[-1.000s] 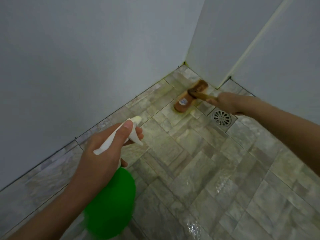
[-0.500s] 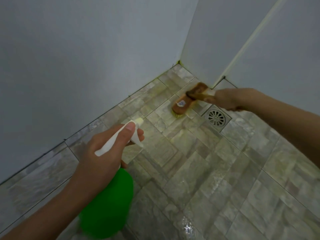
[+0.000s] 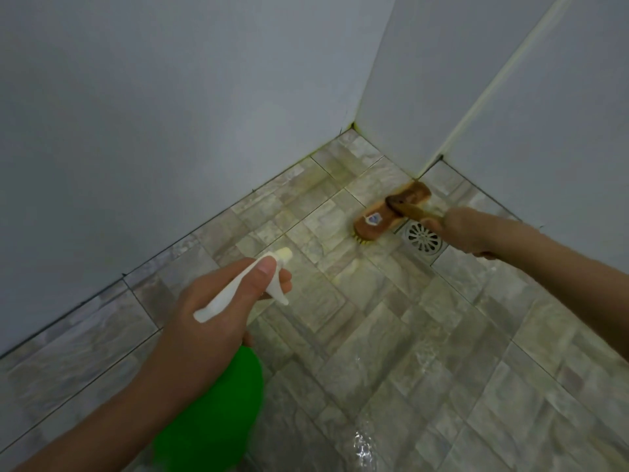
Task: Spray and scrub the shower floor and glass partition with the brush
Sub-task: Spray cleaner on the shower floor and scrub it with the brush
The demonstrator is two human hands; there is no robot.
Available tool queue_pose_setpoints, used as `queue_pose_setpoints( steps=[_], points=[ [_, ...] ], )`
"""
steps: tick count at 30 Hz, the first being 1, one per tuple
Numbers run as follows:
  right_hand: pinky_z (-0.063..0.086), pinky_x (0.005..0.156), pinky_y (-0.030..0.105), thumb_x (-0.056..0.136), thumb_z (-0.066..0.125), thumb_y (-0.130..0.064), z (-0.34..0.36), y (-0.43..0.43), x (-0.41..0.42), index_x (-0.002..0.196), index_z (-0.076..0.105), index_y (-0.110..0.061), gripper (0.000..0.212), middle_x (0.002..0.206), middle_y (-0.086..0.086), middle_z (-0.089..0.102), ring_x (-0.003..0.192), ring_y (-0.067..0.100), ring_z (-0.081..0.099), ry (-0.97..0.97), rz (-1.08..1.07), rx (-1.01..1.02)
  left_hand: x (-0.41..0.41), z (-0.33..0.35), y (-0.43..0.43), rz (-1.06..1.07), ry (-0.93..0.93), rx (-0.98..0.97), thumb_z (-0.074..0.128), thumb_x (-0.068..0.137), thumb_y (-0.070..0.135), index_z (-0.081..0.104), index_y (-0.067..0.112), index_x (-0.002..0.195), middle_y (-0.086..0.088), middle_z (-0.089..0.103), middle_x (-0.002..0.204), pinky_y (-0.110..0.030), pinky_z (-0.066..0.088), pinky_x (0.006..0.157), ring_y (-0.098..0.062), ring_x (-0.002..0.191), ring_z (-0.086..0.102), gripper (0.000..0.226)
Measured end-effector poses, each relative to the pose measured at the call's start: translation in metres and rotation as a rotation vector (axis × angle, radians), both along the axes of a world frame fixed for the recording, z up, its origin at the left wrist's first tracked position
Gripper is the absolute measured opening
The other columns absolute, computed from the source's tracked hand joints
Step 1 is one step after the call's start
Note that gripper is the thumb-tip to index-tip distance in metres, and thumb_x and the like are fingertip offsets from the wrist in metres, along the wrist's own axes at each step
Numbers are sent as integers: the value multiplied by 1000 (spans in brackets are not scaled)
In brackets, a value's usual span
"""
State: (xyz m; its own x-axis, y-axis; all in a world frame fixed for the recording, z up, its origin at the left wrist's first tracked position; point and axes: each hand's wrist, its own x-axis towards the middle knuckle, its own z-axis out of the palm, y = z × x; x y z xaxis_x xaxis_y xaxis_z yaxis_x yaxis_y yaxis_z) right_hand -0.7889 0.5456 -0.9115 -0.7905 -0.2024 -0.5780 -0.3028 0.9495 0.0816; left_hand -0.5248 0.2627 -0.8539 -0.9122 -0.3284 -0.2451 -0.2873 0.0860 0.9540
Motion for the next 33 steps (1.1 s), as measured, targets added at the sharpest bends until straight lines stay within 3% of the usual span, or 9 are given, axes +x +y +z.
queue_pose_setpoints(
  steps=[3,6,11,15,21,25,28,31,33],
  points=[
    [47,65,36,101,18,-49,2,-26,-9,74,46,-11,54,75,15,58,62,27,57,28,62,-46,-2,3,1,9,15,37,58,92,51,81,26,83,13,78,91,-25,53,48,1,87,72,34],
    [37,63,32,105,19,-39,-9,-71,-20,88,53,-12,47,94,22,58,72,26,52,63,109,-134,-2,1,5,-3,29,5,52,90,50,80,26,86,12,78,90,-21,53,50,-1,84,72,36],
    [34,65,29,103,21,-43,-16,-12,12,64,38,-20,48,64,3,46,62,23,49,51,63,-133,3,5,0,-8,42,-19,58,93,52,78,38,84,11,78,87,-26,54,52,-9,73,71,26],
    [41,59,31,97,24,-54,-1,33,28,64,46,-11,58,63,8,51,57,21,52,23,-11,-40,5,12,-6,32,45,8,50,88,45,78,29,81,14,77,83,-19,52,47,2,69,69,33],
    [41,63,33,102,21,-48,-21,-41,7,65,46,-7,61,68,15,53,64,28,53,123,22,-214,12,3,-5,-2,44,-29,55,97,50,79,28,86,13,78,92,-23,53,48,1,83,71,34],
    [44,62,33,99,24,-53,-27,-7,51,70,57,-5,65,69,15,58,66,30,59,129,-32,-270,19,6,-5,41,48,6,50,92,44,78,31,81,16,77,88,-20,53,47,2,79,71,33],
    [48,65,34,92,17,-59,-7,-3,73,77,56,-4,69,76,16,60,67,28,58,42,-34,-141,22,11,-11,26,33,-1,48,94,43,78,23,87,14,78,91,-21,53,48,1,87,72,37],
    [42,75,35,104,18,-40,7,-62,60,101,54,-4,52,97,18,55,86,32,57,84,59,-100,25,12,-15,48,30,-2,49,91,45,79,22,89,13,78,91,-22,54,48,-1,85,72,38],
    [40,68,32,105,17,-36,1,-118,42,104,52,-4,48,98,19,53,80,31,56,81,81,-181,27,10,-16,51,44,-27,49,91,45,79,22,90,13,78,91,-21,53,48,-1,86,72,38]
  ],
)
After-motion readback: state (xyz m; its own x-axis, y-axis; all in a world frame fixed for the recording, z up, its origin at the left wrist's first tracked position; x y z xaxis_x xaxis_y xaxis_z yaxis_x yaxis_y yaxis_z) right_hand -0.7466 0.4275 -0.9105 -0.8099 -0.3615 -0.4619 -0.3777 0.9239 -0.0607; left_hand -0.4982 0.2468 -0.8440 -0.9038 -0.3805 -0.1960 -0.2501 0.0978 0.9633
